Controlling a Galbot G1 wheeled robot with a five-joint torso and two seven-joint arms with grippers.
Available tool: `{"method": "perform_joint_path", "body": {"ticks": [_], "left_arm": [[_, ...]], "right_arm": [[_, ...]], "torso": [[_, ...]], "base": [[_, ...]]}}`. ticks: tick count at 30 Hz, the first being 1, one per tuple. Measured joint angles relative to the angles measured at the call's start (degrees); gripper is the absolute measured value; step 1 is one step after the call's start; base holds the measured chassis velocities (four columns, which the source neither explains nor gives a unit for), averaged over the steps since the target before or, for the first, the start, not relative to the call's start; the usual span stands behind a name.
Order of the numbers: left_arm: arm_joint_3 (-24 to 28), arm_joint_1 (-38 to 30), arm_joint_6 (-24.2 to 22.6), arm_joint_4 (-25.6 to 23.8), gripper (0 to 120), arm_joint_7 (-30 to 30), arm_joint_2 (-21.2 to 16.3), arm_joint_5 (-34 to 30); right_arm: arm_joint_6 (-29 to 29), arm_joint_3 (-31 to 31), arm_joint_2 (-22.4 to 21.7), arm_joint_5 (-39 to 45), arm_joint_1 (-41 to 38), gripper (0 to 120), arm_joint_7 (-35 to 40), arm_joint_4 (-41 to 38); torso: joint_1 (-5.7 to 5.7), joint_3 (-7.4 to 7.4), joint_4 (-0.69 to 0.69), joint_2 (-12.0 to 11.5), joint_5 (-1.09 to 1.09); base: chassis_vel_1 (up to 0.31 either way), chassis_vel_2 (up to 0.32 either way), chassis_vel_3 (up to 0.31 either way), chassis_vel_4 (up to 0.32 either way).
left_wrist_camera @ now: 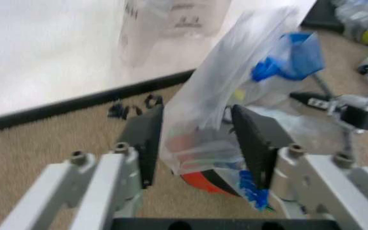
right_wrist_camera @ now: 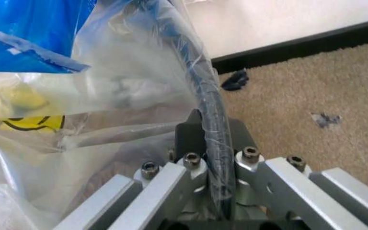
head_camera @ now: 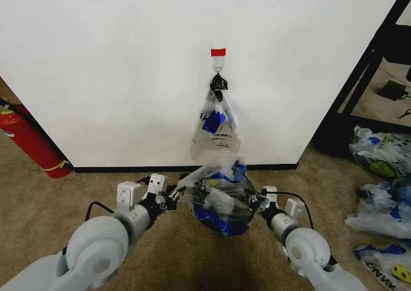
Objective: Pick up the garbage bag from the wall and place it over the trash bin.
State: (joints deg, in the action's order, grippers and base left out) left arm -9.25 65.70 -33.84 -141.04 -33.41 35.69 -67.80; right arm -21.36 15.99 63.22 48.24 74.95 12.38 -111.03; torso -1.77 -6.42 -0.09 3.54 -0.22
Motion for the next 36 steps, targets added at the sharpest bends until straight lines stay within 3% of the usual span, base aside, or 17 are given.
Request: {"method": "perform_joint_path", "body": {"ticks": [3, 6, 10, 12, 16, 19, 20, 21, 22, 24, 27, 32, 36], "left_arm": [[-2.83, 2.09, 2.43, -2.01, 63, 2.6, -1.81, 3.43], [-2.38, 2.44, 4.47, -2.44, 69, 6.12, -2.51, 9.02], [2.66, 1.4, 10.05, -1.39, 86, 16.29, -3.64, 27.32], [7.16, -1.84, 11.28, 0.42, 95, 19.94, -4.15, 32.94], [15.22, -10.76, 9.94, 3.93, 100, 20.13, -3.18, 29.58], [26.93, -23.68, 8.78, 9.29, 100, 19.31, 0.86, 26.53], [26.93, -23.68, 8.78, 9.29, 100, 19.31, 0.86, 26.53], [32.82, -29.54, 8.46, 12.05, 98, 19.03, 3.17, 25.99], [32.82, -29.54, 8.46, 12.05, 98, 19.03, 3.17, 25.99], [39.97, -37.02, 8.12, 15.67, 96, 18.25, 5.94, 23.88], [43.38, -40.52, 7.18, 16.83, 95, 16.62, 7.04, 18.68], [46.08, -43.41, 7.33, 18.78, 93, 16.66, 7.83, 19.29], [51.08, -47.29, 7.85, 21.78, 86, 17.03, 9.02, 21.87]], "right_arm": [[0.17, 0.37, 0.23, 0.26, 0.07, 0, -0.01, 0.16], [0.15, 0.41, 0.35, 0.54, 0.07, 0, 0.04, 0.16], [-0.38, 0.08, 0.47, 0.97, -0.06, 0, 0.4, 0.08], [-0.68, -0.56, 0.56, 1.0, -0.49, 0, 0.5, 0.11], [-0.79, -0.49, 0.71, 0.98, -0.31, 0, 0.64, 0.03], [-1.3, 0.06, 0.89, 1.44, 0.11, 0, 1.09, -0.97], [-1.3, 0.06, 0.89, 1.44, 0.11, 0, 1.09, -0.97], [-1.68, 0.42, 0.96, 1.56, 0.46, 0, 1.36, -1.53], [-1.68, 0.42, 0.96, 1.56, 0.46, 0, 1.36, -1.53], [-2.2, 1.03, 1.04, 1.82, 0.77, 0, 2.03, -1.94], [-2.69, 1.19, 1.11, 2.58, 0.62, 0, 2.63, -1.98], [-2.79, 1.19, 1.12, 3.82, 0.4, 0, 3.03, -2.02], [-2.79, 1.35, 0.86, 4.91, 0.14, 0, 3.18, -2.02]], "torso": [[0.0, 0.0, 0.02, 0.0, 0.0], [0.0, 0.0, 0.03, 0.0, 0.0], [0.0, 0.0, -0.01, 0.0, 0.0], [0.0, 0.0, 0.05, 0.0, 0.01], [-0.01, -0.01, 0.04, 0.0, -0.01], [-0.01, -0.01, -0.01, 0.0, -0.01], [-0.01, -0.01, -0.01, 0.0, -0.01], [-0.01, -0.01, -0.02, 0.0, 0.0], [-0.01, -0.01, -0.02, 0.0, 0.0], [-0.01, -0.02, -0.03, 0.0, 0.0], [-0.01, -0.01, 0.03, 0.0, 0.02], [-0.01, -0.01, 0.04, 0.0, 0.01], [-0.01, -0.01, 0.0, 0.0, 0.01]], "base": [[0.0, 0.0, 0.0, 0.0], [0.0, 0.0, 0.0, 0.0], [0.0, 0.0, 0.0, 0.0], [0.0, 0.0, 0.0, 0.0], [0.0, 0.0, 0.0, 0.0], [0.0, 0.0, 0.0, 0.0], [0.0, 0.0, 0.0, 0.0], [0.0, 0.0, 0.0, 0.0], [0.0, 0.0, 0.0, 0.0], [0.0, 0.0, 0.0, 0.0], [0.0, 0.0, 0.0, 0.0], [0.0, 0.0, 0.0, 0.0], [0.0, 0.0, 0.0, 0.0]]}}
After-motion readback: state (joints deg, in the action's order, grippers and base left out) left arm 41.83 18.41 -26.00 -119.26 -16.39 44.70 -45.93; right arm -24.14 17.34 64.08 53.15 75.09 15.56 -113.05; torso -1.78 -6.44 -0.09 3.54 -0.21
